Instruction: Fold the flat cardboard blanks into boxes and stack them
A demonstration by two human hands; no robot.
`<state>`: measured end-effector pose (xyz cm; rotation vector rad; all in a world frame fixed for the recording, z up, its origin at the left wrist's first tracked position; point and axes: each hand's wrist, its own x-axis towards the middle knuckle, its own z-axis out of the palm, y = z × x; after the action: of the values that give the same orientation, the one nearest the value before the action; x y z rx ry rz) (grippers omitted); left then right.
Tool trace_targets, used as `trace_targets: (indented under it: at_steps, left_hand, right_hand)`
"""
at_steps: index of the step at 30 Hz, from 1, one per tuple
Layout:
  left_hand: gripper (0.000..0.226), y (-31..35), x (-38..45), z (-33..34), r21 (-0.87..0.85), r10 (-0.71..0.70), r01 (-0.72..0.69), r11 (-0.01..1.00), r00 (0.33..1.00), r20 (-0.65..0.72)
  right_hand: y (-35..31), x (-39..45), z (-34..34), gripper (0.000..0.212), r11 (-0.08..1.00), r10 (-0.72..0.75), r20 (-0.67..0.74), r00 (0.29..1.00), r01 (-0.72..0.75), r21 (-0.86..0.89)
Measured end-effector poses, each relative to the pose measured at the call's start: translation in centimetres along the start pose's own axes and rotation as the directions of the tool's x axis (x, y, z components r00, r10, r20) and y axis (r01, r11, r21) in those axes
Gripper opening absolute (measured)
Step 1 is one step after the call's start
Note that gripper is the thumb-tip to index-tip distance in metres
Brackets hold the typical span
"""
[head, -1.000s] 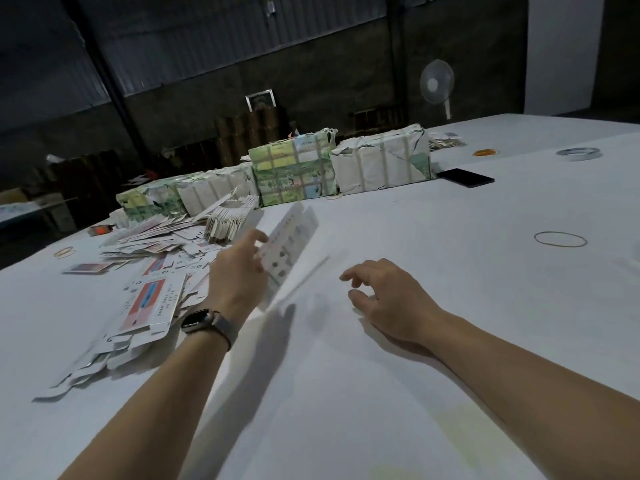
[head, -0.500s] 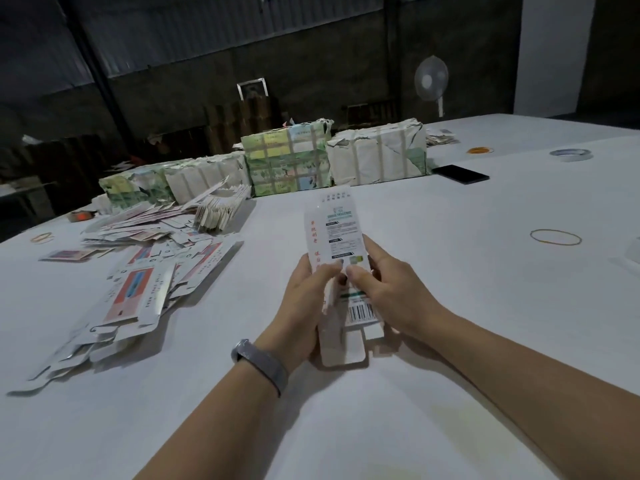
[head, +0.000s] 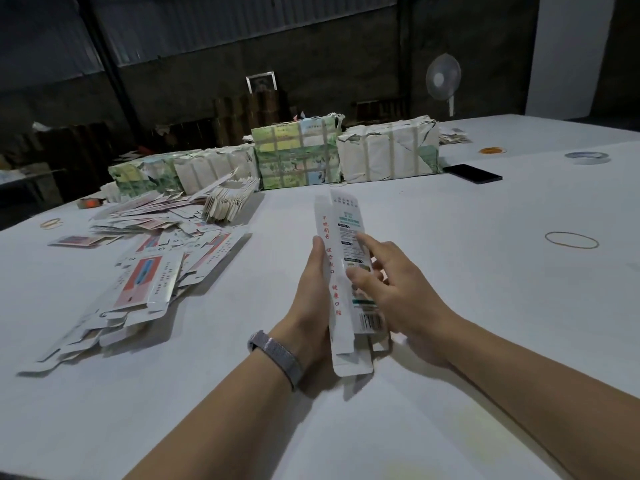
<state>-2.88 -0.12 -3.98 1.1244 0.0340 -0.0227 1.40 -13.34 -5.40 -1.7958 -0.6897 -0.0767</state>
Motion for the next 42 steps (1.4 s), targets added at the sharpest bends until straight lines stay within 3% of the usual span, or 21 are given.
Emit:
trace_targets:
  at_steps: [3,10,17,20,22,28,32,35,39,42]
  left_hand:
    - [0.057,-0.2,0.2,-0.1,0.027,0.063,-0.062,0.998,0.998,-0.031]
    - [0.059,-0.4,0.4,0.1,-0.014,0.007,-0.007,1.000,1.000,0.000]
    - [0.081,-0.1,0.4,-0.1,-0.025,-0.075,0.075,0.997,0.997,-0.007]
    - [0.074,-0.3,0.7,-0.5,-0.036,-0.065,0.065,0.997,0.998,-0.020]
    - [0.075,-0.6,0.6,-0.4,-0.082,-0.055,0.056,0.995,0.998,0.017]
    - [0.086,-0.9,0.5,0.3,-0.113,-0.078,0.083,0.990,0.996,0.048]
    - [0.066,-0.6,0.3,0.8,-0.018,-0.029,0.029,0.999,1.000,0.002]
    - [0.063,-0.8,0.0,1.3,0.095,-0.009,0.014,0.995,0.998,-0.058]
    - [0.049,-1.6,0.0,1.2,0.092,0.091,-0.089,0.992,0.996,-0.023]
    - [0.036,-1.4,0.2,0.4,0.187,0.188,-0.175,0.967,0.981,-0.055]
  right_hand:
    - [-0.5,-0.1,0.0,0.074,0.999,-0.025,-0.006,1.000,0.025,0.040]
    - [-0.3,0.0,0.1,0.074,0.996,-0.023,-0.011,1.000,0.024,0.089]
    - [-0.3,-0.1,0.3,0.058,0.981,-0.036,0.065,0.997,0.023,0.190]
    - [-0.1,0.0,-0.1,0.067,0.990,-0.008,0.067,0.998,-0.002,0.143]
    - [0.0,0.2,-0.3,0.063,0.993,0.000,0.052,0.999,-0.006,0.120]
    - [-0.5,0.0,-0.1,0.049,0.957,0.046,0.103,0.994,-0.073,0.280]
    - [-0.7,0.0,-0.1,0.065,0.950,0.039,0.114,0.993,-0.072,0.305]
    - [-0.8,0.2,-0.3,0.078,0.944,0.052,0.120,0.991,-0.088,0.318]
    - [-0.9,0.4,-1.0,0.067,0.954,0.044,0.068,0.997,-0.062,0.293]
    - [-0.5,0.4,-1.4,0.054,0.955,0.014,0.043,0.999,-0.026,0.296]
